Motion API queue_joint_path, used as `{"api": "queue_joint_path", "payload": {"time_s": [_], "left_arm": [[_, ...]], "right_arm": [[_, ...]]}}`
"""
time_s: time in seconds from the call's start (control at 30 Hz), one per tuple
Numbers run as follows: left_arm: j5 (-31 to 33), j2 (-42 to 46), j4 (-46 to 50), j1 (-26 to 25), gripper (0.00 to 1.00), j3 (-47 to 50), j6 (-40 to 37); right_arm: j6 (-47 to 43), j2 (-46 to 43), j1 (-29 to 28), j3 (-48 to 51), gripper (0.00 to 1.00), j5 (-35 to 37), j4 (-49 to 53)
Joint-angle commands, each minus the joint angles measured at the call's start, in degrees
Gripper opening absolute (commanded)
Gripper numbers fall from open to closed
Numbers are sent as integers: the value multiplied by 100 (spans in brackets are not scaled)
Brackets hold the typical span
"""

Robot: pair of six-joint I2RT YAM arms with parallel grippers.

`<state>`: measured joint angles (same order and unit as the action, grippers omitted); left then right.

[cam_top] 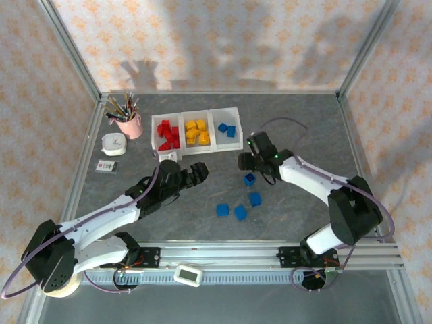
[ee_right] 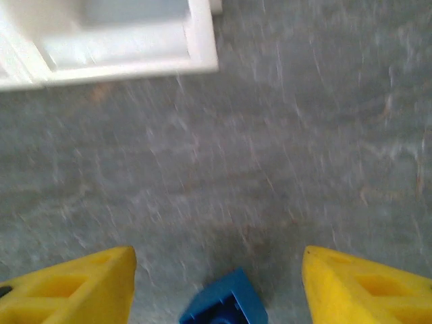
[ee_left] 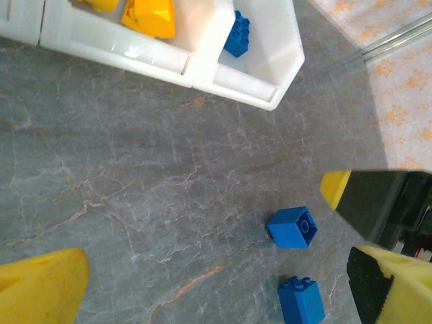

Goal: Sort the legos into containers by color
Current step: Pick up the lego from the center of the table.

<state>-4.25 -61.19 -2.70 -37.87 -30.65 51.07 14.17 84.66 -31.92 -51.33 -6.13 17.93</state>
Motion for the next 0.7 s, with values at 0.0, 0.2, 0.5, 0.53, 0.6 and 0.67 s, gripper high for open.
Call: {"api": "queue_joint_path", "payload": {"time_s": [0.0,0.2,0.5,0.53,0.6,0.67], "left_arm": [[149,39,-380,-54,99,142,305],[179,11,-495,-160,99,240,439],[270,-16,-419,-168,99,201,439],[276,-6,-403,-168,99,183,424],[301,-7,-375,-168,99,166,413],[324,2,-354,-166,99,165,405]], "right_arm": [[136,-179,11,325,67,-236,-285],[152,-146,-11,786,68,-407,-614],[74,46,-267,759,65,-438,-678],[60,85,-301,728,64,-358,-629],[35,142,-355,682,63,-234,-562],[23,172,-422,661,59,-166,-546]]}}
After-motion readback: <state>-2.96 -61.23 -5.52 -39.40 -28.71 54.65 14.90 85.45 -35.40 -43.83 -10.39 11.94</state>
